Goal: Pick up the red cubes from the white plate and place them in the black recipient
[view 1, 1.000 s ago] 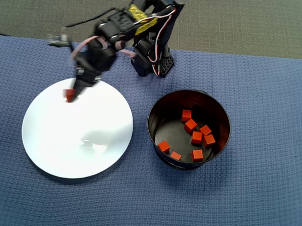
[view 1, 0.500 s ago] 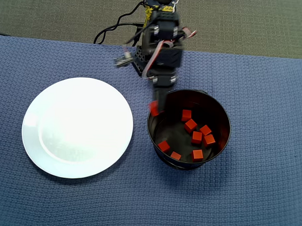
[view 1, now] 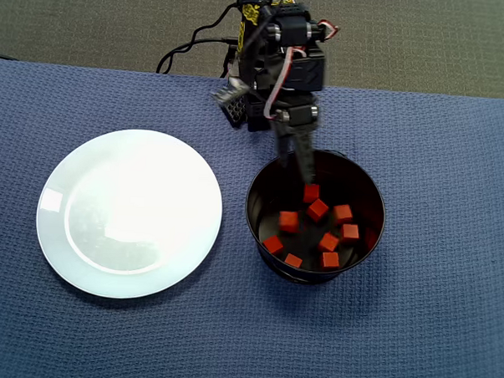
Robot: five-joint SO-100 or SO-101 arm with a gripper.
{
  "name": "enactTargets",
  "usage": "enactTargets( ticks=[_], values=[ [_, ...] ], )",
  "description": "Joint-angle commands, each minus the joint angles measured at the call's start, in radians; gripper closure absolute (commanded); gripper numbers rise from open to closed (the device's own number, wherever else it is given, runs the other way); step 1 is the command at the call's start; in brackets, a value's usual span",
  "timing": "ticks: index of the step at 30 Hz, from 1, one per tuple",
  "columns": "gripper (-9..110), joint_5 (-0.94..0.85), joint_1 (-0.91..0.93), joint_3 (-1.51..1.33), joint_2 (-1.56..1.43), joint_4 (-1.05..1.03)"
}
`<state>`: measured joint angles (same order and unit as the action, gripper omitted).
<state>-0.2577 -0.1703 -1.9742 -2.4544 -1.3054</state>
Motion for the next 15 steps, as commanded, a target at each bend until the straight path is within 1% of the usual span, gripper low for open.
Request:
enactTargets(
  ticks=[1,3,5,8,15],
  values=[
    [77,-0.032,0.202,0.008,-0.049,0.015],
    [78,-0.064,0.264,-0.034,-0.071,0.012],
    [87,-0.057,0.327,-0.074,-0.095,-0.003],
    [91,-0.044,0.410,-0.156,-0.132,-0.011],
    [93,-0.072,0.520,-0.451,-0.239,0.081]
  ],
)
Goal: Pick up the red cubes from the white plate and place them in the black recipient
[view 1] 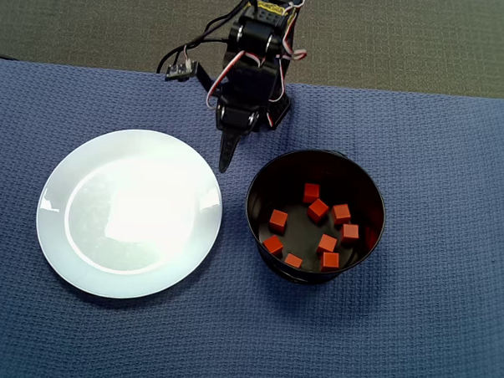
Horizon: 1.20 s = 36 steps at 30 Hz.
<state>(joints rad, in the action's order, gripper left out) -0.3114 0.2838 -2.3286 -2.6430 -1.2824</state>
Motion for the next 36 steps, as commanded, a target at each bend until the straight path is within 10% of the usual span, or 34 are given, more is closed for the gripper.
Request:
enactTargets(
  ticks=[1,36],
  values=[
    [94,-0.023,0.078,-0.137,-0.069,0.072],
    [95,-0.054,-0.253,-0.523,-0.373,0.034]
  ],
)
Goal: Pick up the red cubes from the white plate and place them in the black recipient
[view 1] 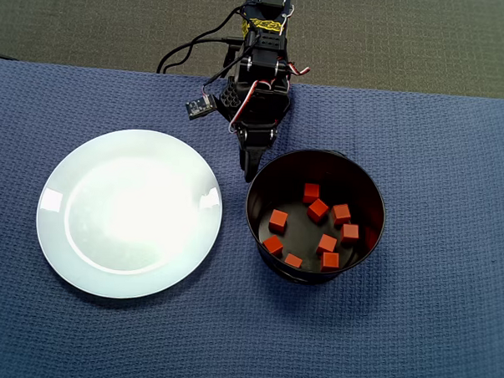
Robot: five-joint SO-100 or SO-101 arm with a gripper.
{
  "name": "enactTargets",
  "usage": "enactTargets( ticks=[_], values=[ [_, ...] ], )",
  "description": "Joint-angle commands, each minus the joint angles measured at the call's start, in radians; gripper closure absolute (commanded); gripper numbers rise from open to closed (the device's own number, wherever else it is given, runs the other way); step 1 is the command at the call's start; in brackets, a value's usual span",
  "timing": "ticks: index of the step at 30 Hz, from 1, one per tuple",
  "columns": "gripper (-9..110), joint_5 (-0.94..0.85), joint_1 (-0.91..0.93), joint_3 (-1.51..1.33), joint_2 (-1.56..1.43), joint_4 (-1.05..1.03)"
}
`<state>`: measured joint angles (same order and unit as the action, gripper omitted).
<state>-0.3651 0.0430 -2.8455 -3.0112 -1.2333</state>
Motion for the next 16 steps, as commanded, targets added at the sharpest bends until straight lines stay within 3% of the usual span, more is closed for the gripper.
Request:
enactTargets(
  ticks=[1,8,11,16],
  values=[
    [95,0.000,-0.012,-0.012,0.003,-0.009],
    [99,0.034,0.002,-0.015,0.026,0.015],
    [94,0.069,0.020,-0.014,0.018,0.018],
    [94,0.107,0.078,0.003,0.021,0.023]
  ],
)
